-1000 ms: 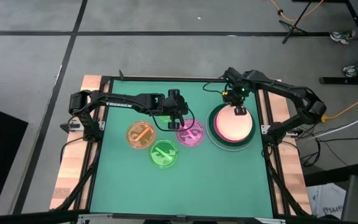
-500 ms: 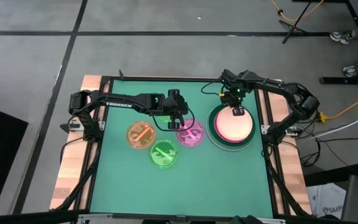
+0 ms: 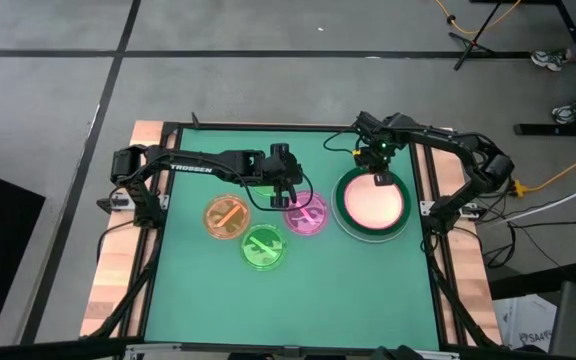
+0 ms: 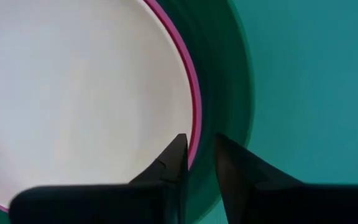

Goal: Stack plastic plates
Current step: Stack the orange plate on top of the white plate

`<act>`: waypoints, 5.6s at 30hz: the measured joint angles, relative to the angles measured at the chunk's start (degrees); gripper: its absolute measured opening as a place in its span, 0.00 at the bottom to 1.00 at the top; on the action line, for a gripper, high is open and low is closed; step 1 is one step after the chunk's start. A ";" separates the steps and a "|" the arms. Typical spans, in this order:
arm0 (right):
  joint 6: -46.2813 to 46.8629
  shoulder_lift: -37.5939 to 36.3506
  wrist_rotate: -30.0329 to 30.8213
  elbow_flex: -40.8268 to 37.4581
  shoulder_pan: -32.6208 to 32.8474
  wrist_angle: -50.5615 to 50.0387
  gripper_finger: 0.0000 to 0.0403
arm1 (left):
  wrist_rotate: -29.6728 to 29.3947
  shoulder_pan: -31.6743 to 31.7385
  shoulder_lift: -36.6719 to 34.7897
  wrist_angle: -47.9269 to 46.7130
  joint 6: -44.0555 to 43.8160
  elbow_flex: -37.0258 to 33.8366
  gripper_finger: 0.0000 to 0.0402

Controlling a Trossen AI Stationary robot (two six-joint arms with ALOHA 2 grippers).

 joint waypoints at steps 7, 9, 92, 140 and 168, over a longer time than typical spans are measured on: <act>0.04 -0.59 -0.23 0.00 0.07 1.10 0.17 | 0.00 0.82 0.00 -1.25 -3.70 0.00 0.20; 0.22 -1.56 -0.21 0.00 0.51 1.31 0.17 | 0.00 1.57 0.00 -2.96 -5.23 0.00 0.20; 9.53 -6.74 9.94 -0.02 27.76 11.58 0.17 | 22.45 14.52 0.00 -27.88 4.59 -13.92 0.20; 9.49 -6.74 9.92 -0.02 27.78 12.04 0.17 | 25.33 12.09 -0.11 -19.37 6.25 -22.49 0.18; 9.49 -6.74 9.94 -0.02 27.78 12.04 0.17 | 24.78 12.10 0.00 -19.11 5.90 -22.56 0.07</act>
